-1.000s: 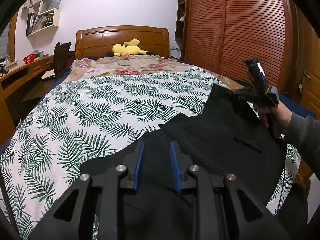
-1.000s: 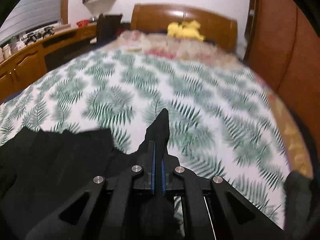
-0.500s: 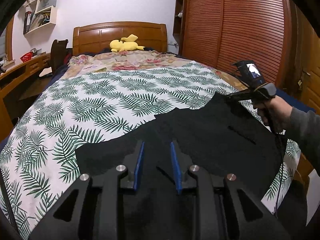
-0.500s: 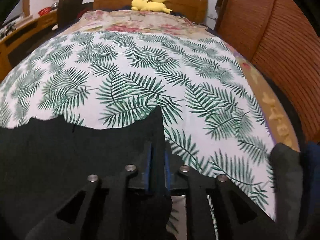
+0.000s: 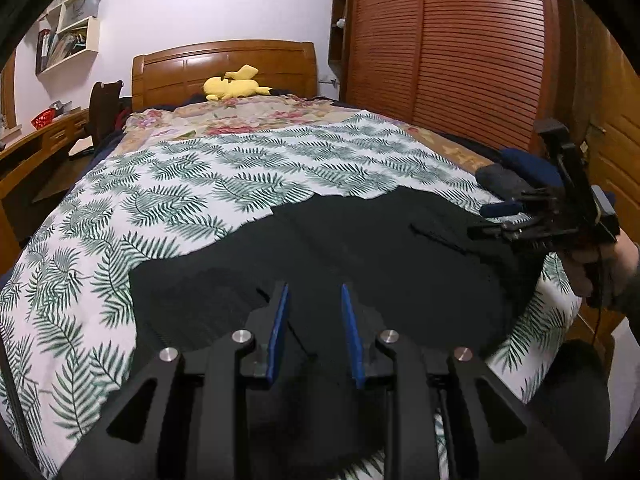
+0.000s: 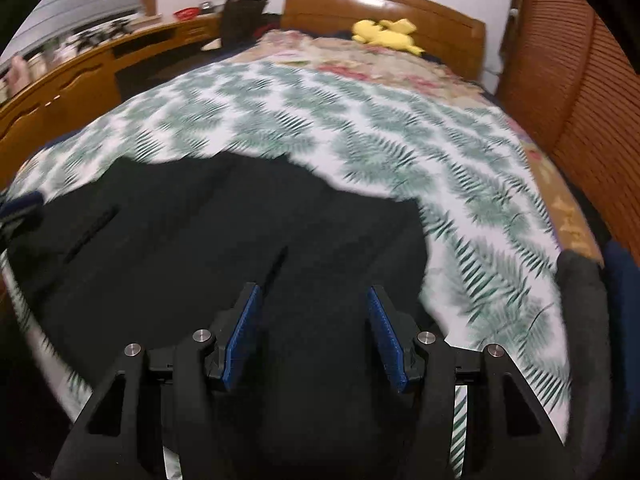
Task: Fold large clothes
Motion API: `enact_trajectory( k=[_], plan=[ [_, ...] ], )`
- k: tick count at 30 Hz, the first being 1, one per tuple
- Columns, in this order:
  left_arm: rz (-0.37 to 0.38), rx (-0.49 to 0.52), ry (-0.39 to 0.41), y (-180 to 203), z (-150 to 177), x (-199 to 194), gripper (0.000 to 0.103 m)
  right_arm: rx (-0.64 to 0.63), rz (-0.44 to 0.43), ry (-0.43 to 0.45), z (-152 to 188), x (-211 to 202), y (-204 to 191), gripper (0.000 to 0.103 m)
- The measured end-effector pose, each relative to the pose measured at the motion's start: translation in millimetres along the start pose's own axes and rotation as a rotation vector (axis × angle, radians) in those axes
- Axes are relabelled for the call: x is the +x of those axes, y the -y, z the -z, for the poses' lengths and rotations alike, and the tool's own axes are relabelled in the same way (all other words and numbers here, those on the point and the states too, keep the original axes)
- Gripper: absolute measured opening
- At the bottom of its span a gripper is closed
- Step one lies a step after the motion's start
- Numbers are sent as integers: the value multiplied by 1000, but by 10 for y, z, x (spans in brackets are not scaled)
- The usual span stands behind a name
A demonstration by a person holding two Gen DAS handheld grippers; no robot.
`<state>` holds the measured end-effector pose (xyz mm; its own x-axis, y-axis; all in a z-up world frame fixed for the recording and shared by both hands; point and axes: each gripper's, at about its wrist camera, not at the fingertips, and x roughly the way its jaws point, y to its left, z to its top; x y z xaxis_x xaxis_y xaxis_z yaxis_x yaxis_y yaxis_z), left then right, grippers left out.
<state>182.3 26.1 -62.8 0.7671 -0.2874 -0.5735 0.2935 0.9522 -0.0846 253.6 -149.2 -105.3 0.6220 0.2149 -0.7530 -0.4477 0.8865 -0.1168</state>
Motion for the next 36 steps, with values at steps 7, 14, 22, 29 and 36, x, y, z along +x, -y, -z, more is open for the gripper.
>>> enact_trajectory(
  k=[7, 14, 22, 29, 36],
  plan=[
    [9, -15, -29, 114, 226, -75, 24, 40, 37, -39, 427, -11, 47, 56],
    [-6, -34, -65, 60, 395, -62, 24, 84, 56, -82, 635, 212, 87, 55],
    [-24, -59, -93, -83, 533, -91, 24, 25, 39, 21, 413, -141, -248, 55],
    [-53, -68, -109, -161, 650, -68, 25, -52, -85, 30, 319, -61, -810, 55],
    [-67, -69, -139, -239, 717, 67, 27, -97, -74, -30, 427, 221, -1032, 55]
  ],
)
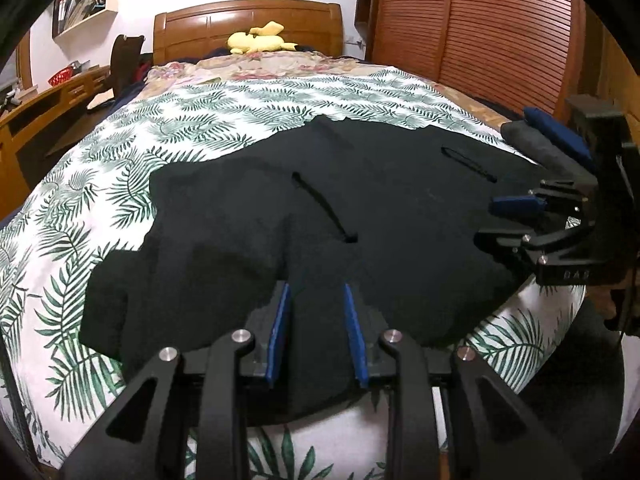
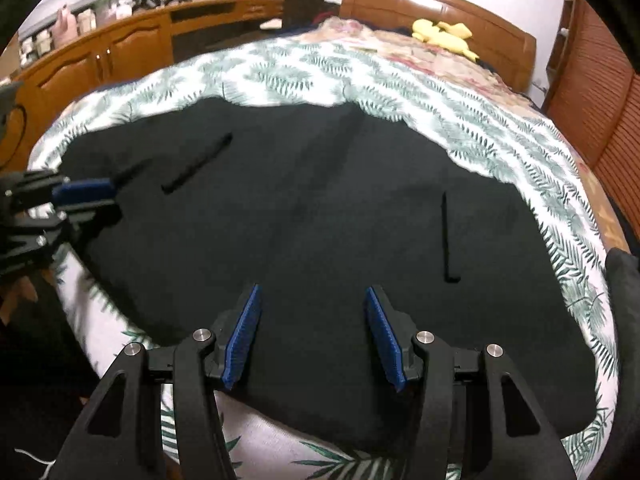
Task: Fold large clothes
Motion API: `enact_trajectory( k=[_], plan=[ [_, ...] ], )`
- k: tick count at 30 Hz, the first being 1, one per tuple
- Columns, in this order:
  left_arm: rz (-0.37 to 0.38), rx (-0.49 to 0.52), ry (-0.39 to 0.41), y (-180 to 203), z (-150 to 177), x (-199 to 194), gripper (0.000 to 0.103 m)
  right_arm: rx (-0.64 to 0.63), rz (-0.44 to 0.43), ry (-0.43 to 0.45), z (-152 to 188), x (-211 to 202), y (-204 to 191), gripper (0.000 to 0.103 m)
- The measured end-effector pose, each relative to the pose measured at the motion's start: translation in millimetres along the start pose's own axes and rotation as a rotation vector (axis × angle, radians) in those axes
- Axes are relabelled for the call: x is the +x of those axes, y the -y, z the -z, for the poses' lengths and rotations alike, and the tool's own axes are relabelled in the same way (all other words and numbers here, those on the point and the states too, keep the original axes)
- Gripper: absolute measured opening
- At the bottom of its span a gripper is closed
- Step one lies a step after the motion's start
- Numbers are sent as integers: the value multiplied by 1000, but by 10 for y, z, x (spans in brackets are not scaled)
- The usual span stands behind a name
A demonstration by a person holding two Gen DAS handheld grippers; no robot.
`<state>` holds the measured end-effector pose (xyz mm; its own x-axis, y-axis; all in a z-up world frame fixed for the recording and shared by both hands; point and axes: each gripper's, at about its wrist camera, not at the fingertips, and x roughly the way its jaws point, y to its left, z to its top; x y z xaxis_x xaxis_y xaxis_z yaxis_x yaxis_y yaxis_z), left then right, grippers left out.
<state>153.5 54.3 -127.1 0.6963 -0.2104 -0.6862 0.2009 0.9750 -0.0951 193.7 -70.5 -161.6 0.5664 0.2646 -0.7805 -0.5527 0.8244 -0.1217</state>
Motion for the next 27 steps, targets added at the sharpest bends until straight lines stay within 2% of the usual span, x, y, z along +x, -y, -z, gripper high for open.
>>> enact_trajectory(
  k=[6, 10, 14, 22, 25, 27],
  plan=[
    [-31, 8, 4, 26, 3, 47, 27, 12, 11, -3, 53, 68, 3, 55],
    [-30, 4, 6, 28, 5, 35, 27, 9, 17, 33, 26, -75, -14, 55],
    [-28, 6, 5, 33, 3, 24, 27, -26, 32, 18, 115, -177, 30, 55],
    [-21, 4, 12, 48, -22, -24, 27, 106, 130, 63, 300, -605, 735, 55],
    [-9, 4, 17, 62, -42, -47, 28, 154, 182, -1, 444, -493, 999, 55],
    [-2, 9, 26, 91, -60, -64, 28, 161, 174, -51, 560, -339, 1092, 55]
  ],
)
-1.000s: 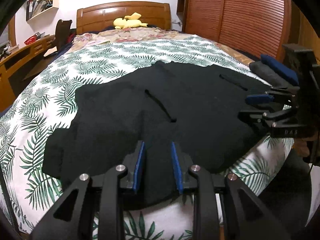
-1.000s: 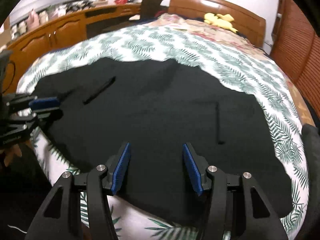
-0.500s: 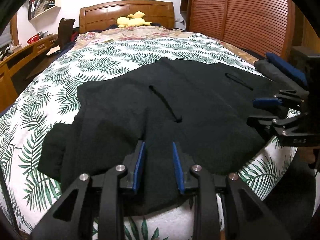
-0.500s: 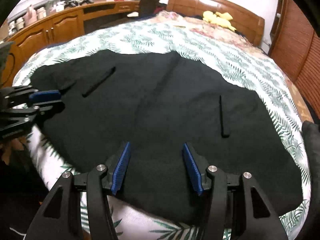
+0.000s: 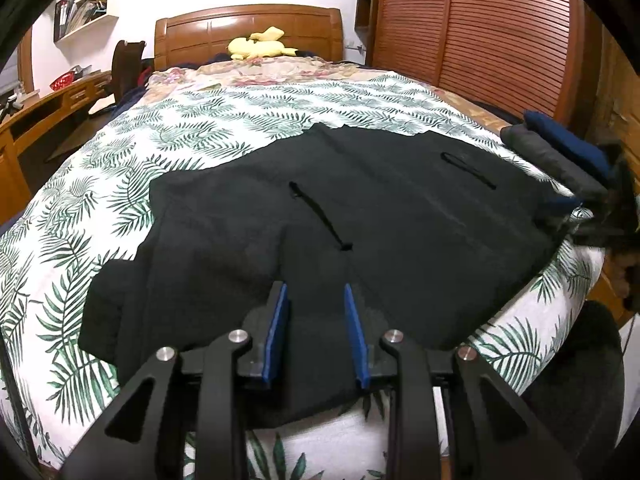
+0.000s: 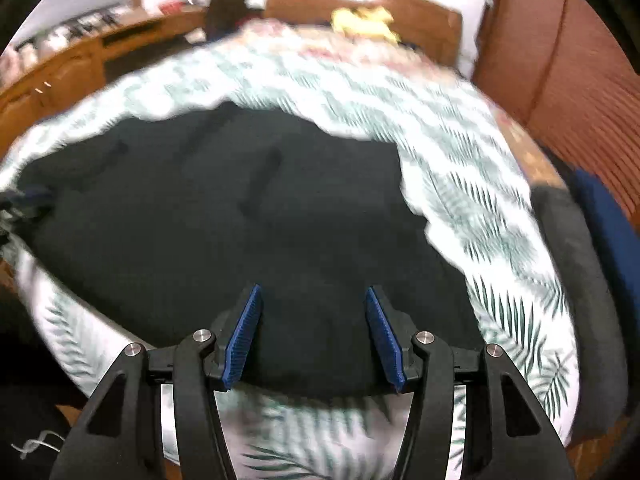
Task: Fold large clothes
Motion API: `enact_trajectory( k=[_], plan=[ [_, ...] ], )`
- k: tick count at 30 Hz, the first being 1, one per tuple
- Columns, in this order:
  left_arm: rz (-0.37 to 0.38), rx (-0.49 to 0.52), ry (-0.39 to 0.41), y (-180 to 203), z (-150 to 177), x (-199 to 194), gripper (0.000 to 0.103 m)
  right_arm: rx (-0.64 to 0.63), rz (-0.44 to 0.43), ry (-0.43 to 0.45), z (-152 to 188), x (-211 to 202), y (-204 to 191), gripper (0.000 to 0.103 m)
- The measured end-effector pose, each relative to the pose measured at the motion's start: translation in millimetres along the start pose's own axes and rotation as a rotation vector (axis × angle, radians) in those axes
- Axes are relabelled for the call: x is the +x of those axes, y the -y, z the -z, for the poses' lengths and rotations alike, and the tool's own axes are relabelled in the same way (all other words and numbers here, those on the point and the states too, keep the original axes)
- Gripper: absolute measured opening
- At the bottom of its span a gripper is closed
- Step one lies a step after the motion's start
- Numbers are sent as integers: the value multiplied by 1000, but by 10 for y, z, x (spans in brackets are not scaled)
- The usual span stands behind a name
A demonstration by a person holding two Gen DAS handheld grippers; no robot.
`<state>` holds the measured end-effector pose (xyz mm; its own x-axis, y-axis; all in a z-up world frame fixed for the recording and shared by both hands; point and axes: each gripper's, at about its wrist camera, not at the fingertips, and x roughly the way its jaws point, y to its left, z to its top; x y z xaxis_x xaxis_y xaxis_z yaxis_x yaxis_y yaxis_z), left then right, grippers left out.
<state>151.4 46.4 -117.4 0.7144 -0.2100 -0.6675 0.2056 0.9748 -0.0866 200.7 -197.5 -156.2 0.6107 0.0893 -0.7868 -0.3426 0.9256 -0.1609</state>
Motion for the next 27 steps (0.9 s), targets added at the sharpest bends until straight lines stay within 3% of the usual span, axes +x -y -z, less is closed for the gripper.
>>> enact_trajectory(
  k=[2, 9, 13, 22, 27],
  plan=[
    [9, 4, 8, 29, -12, -12, 28, -9, -19, 11, 80, 79, 11, 55],
    [57, 38, 31, 264, -95, 3, 28, -39, 42, 14, 12, -24, -24, 55],
    [88, 67, 39, 443, -167, 40, 28, 0, 64, 53, -8, -182, 104, 56],
    [130, 105, 28, 734, -257, 186, 28, 93, 97, 30, 89, -178, 443, 56],
    [131, 115, 15, 825, -256, 258, 28, 163, 79, 19, 148, -102, 611, 64]
  ],
)
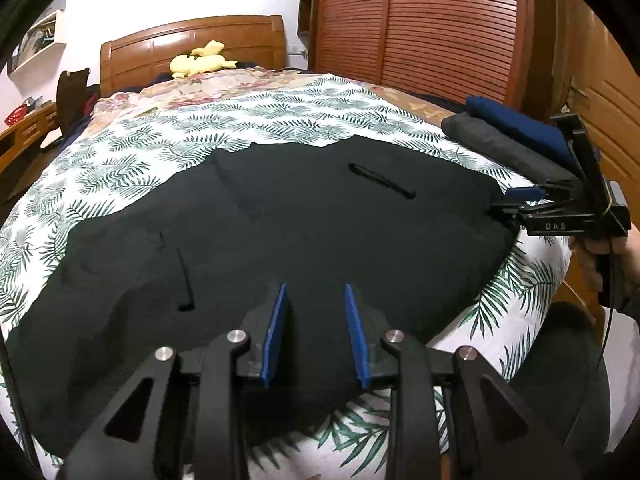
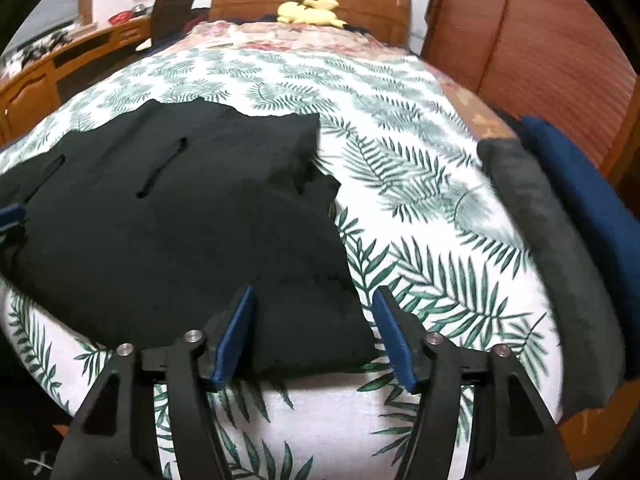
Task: Fold large clothes
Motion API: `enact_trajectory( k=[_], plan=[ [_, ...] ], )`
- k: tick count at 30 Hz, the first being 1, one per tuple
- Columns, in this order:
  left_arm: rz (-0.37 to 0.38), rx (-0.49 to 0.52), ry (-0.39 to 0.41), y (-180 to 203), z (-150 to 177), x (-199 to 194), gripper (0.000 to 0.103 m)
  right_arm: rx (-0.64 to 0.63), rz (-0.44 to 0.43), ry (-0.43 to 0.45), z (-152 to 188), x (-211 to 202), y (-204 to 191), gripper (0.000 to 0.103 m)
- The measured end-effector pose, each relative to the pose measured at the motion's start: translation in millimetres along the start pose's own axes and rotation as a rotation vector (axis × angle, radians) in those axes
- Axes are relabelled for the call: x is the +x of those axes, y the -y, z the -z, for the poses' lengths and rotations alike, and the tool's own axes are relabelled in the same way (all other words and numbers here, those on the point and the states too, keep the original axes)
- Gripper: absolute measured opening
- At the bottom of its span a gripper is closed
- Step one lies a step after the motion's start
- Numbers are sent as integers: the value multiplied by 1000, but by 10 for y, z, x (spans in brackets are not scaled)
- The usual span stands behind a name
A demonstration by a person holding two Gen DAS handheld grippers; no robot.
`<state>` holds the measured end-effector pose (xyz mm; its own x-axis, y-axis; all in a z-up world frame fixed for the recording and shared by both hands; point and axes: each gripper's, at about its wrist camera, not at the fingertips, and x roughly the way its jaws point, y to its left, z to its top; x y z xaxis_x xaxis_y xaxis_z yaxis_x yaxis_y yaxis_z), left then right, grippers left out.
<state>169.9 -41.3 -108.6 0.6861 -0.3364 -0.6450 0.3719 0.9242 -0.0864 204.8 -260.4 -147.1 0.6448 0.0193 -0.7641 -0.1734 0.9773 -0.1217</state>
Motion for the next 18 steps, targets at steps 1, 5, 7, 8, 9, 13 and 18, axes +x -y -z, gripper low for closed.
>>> enact_trajectory(
  k=[1, 5, 7, 8, 9, 13, 18],
  plan=[
    [-2, 3, -2, 13, 7, 13, 28, 20, -17, -13, 14, 33, 34, 66],
    [-6, 8, -8, 35, 11, 43, 28, 94, -84, -57, 52, 138, 128, 67],
    [-6, 7, -9, 32, 10, 45, 28, 119, -111, -63, 75, 144, 154, 67],
    [-5, 7, -9, 32, 10, 47, 28, 124, -120, -63, 84, 136, 165, 67],
    [-6, 7, -10, 33, 12, 46, 29, 126, -127, -65, 89, 131, 171, 67],
    [-5, 6, -11, 30, 13, 51, 29, 136, -186, -80, 99, 107, 161, 68],
    [-6, 5, -12, 31, 15, 47, 29, 131, -225, -83, 77, 126, 79, 62]
  ],
)
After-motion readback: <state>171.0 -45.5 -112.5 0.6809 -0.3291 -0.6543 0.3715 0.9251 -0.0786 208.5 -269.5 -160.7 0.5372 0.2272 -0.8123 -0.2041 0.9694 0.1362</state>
